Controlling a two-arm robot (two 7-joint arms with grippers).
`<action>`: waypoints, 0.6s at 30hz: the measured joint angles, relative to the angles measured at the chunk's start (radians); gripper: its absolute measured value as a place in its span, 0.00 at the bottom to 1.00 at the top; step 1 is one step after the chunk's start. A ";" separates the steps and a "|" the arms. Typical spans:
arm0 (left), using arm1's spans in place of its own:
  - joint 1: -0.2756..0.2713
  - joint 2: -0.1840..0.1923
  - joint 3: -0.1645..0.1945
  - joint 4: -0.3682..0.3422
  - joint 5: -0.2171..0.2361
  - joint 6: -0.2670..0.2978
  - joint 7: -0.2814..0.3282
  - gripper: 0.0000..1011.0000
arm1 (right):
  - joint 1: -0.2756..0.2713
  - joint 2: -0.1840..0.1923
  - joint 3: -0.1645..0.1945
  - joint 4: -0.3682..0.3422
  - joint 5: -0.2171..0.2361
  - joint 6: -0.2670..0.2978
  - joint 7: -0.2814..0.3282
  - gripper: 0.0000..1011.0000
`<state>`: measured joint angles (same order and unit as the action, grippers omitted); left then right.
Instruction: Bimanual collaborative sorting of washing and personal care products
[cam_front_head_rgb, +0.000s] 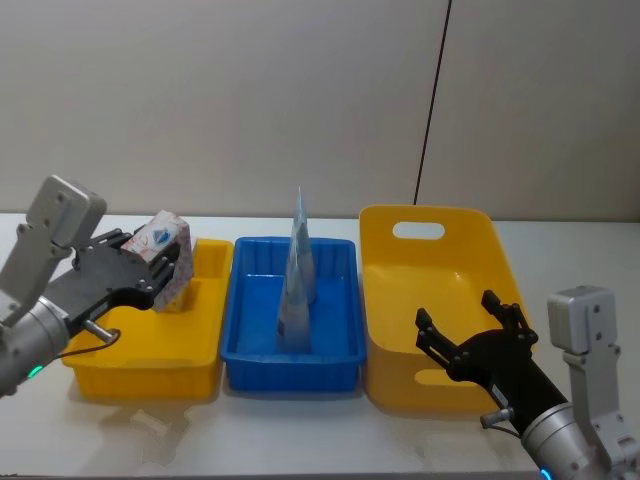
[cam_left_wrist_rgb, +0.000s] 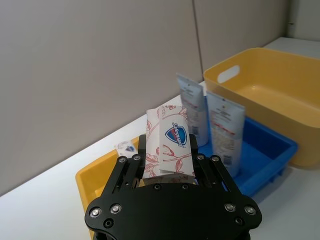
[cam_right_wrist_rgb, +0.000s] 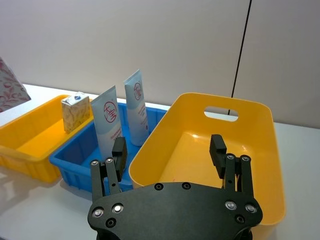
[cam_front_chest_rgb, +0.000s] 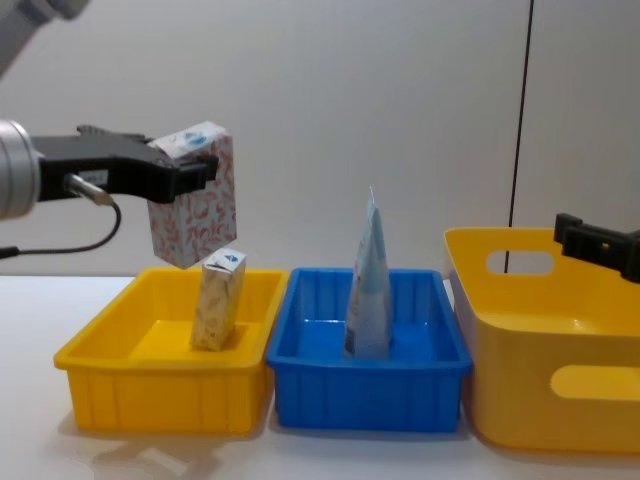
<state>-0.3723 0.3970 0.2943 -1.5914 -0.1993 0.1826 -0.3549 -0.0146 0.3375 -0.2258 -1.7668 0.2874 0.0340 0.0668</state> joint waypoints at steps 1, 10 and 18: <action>0.003 0.016 -0.002 -0.015 -0.011 0.000 -0.026 0.38 | 0.000 0.000 0.000 0.000 0.000 0.000 0.000 0.99; 0.011 0.089 -0.006 -0.074 -0.066 -0.005 -0.152 0.38 | 0.000 0.000 0.000 0.000 0.000 0.000 0.000 0.99; 0.006 0.147 0.002 -0.109 -0.122 -0.014 -0.276 0.38 | 0.000 0.000 0.000 0.000 0.000 0.000 0.000 0.99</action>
<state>-0.3660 0.5444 0.2962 -1.7000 -0.3215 0.1683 -0.6309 -0.0146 0.3375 -0.2258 -1.7668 0.2874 0.0340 0.0668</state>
